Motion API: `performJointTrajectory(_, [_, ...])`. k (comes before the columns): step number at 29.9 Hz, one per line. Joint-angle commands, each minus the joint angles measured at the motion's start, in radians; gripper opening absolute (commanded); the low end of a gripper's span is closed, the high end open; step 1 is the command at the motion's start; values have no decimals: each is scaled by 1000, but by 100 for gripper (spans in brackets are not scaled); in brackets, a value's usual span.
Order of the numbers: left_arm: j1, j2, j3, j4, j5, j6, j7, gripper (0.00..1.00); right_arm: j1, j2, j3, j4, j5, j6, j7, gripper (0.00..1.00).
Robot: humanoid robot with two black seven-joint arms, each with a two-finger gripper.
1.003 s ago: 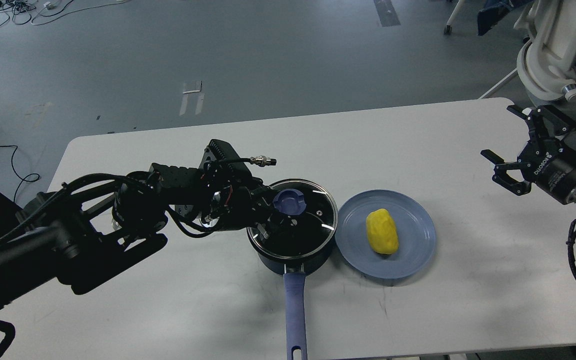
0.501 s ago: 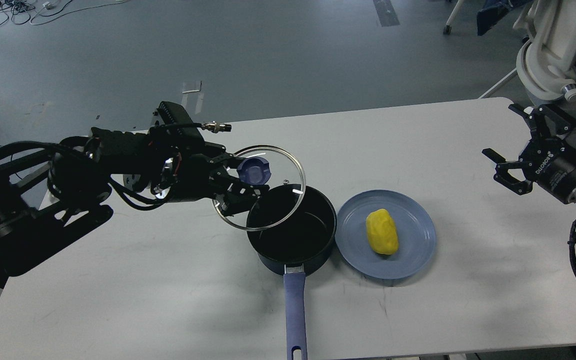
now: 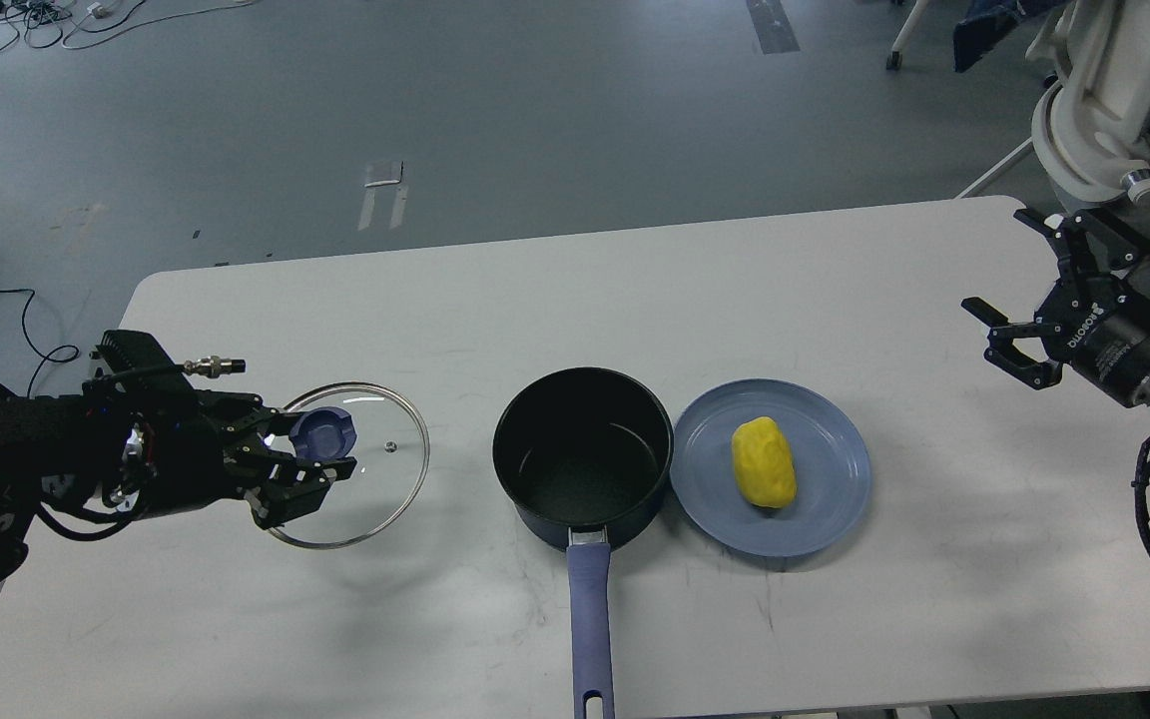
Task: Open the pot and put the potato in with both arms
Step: 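Lower the lid onto the table beside the pot, left gripper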
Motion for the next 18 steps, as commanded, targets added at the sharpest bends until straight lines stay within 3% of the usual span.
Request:
performJointTrajectory(1, [35,-3,-1,44,3,35,0,45,0,-2,0,0,0,0,0,100])
performJointTrajectory(18, [87,-101,-1,226,2,58,0,46,0,-4,1,2,0,0,0,100])
